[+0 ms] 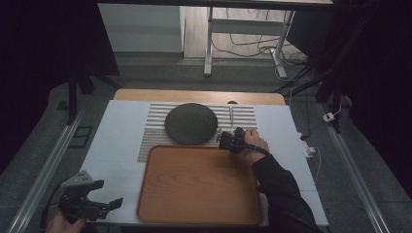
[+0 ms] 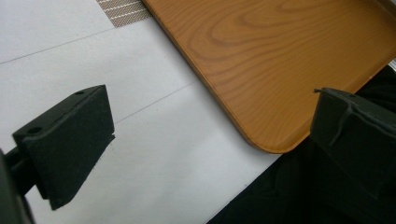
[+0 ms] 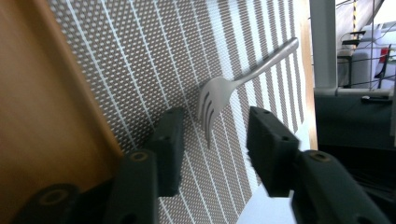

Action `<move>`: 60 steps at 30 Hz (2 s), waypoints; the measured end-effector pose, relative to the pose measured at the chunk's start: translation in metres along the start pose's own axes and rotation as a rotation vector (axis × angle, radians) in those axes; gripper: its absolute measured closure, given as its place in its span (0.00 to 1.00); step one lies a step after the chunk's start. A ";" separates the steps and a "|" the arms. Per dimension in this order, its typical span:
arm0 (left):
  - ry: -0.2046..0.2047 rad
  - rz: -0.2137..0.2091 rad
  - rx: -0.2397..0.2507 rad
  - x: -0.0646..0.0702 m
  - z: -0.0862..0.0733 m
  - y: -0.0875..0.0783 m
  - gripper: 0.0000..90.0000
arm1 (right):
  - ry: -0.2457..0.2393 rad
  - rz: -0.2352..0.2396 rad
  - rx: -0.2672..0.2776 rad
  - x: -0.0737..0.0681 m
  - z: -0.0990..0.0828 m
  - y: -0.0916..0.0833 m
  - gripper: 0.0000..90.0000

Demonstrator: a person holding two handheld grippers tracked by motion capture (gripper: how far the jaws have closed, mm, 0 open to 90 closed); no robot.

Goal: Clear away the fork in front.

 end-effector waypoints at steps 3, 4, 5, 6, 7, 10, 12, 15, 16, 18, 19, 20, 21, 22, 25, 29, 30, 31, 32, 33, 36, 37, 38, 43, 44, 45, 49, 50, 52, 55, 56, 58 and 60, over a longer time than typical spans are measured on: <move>0.001 0.000 -0.001 0.000 0.000 0.000 0.00 | -0.039 -0.017 -0.006 -0.002 0.002 0.007 0.73; 0.001 0.000 -0.001 0.000 0.000 0.000 0.00 | -0.045 -0.022 -0.007 -0.004 0.002 0.008 0.76; 0.001 0.000 -0.001 0.000 0.000 0.000 0.00 | -0.062 0.012 -0.011 -0.004 0.003 0.011 0.78; 0.001 0.000 -0.001 0.000 0.000 0.000 0.00 | -0.071 -0.013 -0.008 -0.005 0.003 0.011 0.81; 0.002 -0.001 -0.002 0.000 0.000 0.000 0.00 | -0.079 -0.040 0.008 -0.007 0.004 0.014 0.84; 0.003 -0.001 -0.003 0.000 0.000 0.000 0.00 | -0.106 -0.048 0.010 -0.009 0.005 0.016 0.90; 0.005 -0.001 -0.003 0.000 0.000 0.000 0.00 | -0.155 -0.091 -0.001 -0.012 0.004 0.018 0.97; 0.007 -0.001 -0.004 0.001 0.000 0.000 0.00 | -0.167 -0.108 -0.003 -0.013 0.004 0.017 0.98; 0.007 -0.002 -0.005 0.001 0.000 0.001 0.00 | -0.157 -0.100 0.001 -0.011 0.004 0.015 0.98; 0.010 0.001 -0.005 0.001 0.000 0.001 0.00 | -0.147 -0.059 -0.007 -0.010 0.004 0.013 0.98; 0.010 0.001 -0.005 0.001 0.000 0.001 0.00 | -0.144 -0.157 0.038 -0.009 0.004 0.012 0.98; 0.010 0.001 -0.006 0.001 0.000 0.001 0.00 | -0.141 -0.094 0.004 -0.008 0.004 0.010 0.98; 0.011 0.001 -0.006 0.001 0.000 0.001 0.00 | -0.145 -0.104 -0.004 -0.007 0.003 0.008 0.98; 0.011 0.001 -0.006 0.001 0.000 0.001 0.00 | -0.145 -0.104 -0.004 -0.007 0.003 0.008 0.98; 0.013 0.002 -0.007 0.001 0.000 0.001 0.00 | -0.115 -0.090 0.015 -0.003 0.003 0.000 0.98; 0.015 0.004 -0.008 0.001 0.000 0.001 0.00 | -0.098 -0.088 0.045 0.000 0.003 -0.014 0.98; 0.015 0.004 -0.008 0.002 0.000 0.001 0.00 | -0.096 -0.085 0.042 0.000 0.003 -0.019 0.98; 0.016 0.004 -0.008 0.002 0.001 0.001 0.00 | -0.087 -0.074 0.062 0.000 0.003 -0.022 0.98; 0.016 0.004 -0.008 0.002 0.001 0.001 0.00 | -0.082 -0.038 0.061 0.001 0.002 -0.027 0.98; 0.016 0.004 -0.008 0.002 0.001 0.001 0.00 | -0.082 -0.038 0.061 0.001 0.002 -0.027 0.98; 0.017 0.004 -0.008 0.002 0.001 0.001 0.00 | -0.046 0.003 0.090 0.001 0.000 -0.043 0.98; 0.018 0.004 -0.008 0.002 0.001 0.001 0.00 | -0.033 0.014 0.091 0.002 -0.001 -0.047 0.98; 0.020 0.004 -0.008 0.002 0.001 0.001 0.00 | -0.018 0.025 0.102 0.002 -0.002 -0.049 0.98; 0.027 0.004 -0.008 0.003 0.001 0.001 0.00 | 0.040 0.053 0.133 0.006 -0.009 -0.067 0.98; 0.030 0.004 -0.008 0.003 0.001 0.001 0.00 | 0.060 0.088 0.142 0.007 -0.010 -0.070 0.98; 0.032 0.003 -0.007 0.003 0.001 0.001 0.00 | 0.077 0.089 0.147 0.007 -0.012 -0.074 0.98; 0.040 -0.004 -0.001 0.004 0.001 0.000 0.00 | 0.164 0.159 0.182 0.008 -0.021 -0.088 0.98; 0.038 -0.010 0.005 0.004 0.002 0.000 0.00 | 0.188 0.177 0.190 0.008 -0.024 -0.092 0.99; 0.033 -0.027 0.016 0.004 0.002 -0.001 0.00 | 0.202 0.195 0.203 0.009 -0.026 -0.095 0.99; 0.030 -0.045 0.027 0.005 0.003 -0.001 0.00 | 0.287 0.287 0.247 0.011 -0.034 -0.109 0.99; 0.032 -0.050 0.029 0.005 0.004 0.000 0.00 | 0.306 0.312 0.257 0.012 -0.035 -0.112 0.99; 0.041 -0.052 0.030 0.006 0.005 0.000 0.00 | 0.352 0.363 0.284 0.012 -0.039 -0.119 0.99; 0.050 -0.056 0.033 0.007 0.007 0.001 0.00 | 0.381 0.407 0.306 0.014 -0.043 -0.125 0.99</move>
Point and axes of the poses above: each handheld gripper's, and its own axes: y roughly forward along the jaws, z roughly out of its top, x roughly to its right, the point moved 4 cm from there along y, roughly forward along the jaws, and after that the axes turned 15 degrees about y, right-handed, at the moved point
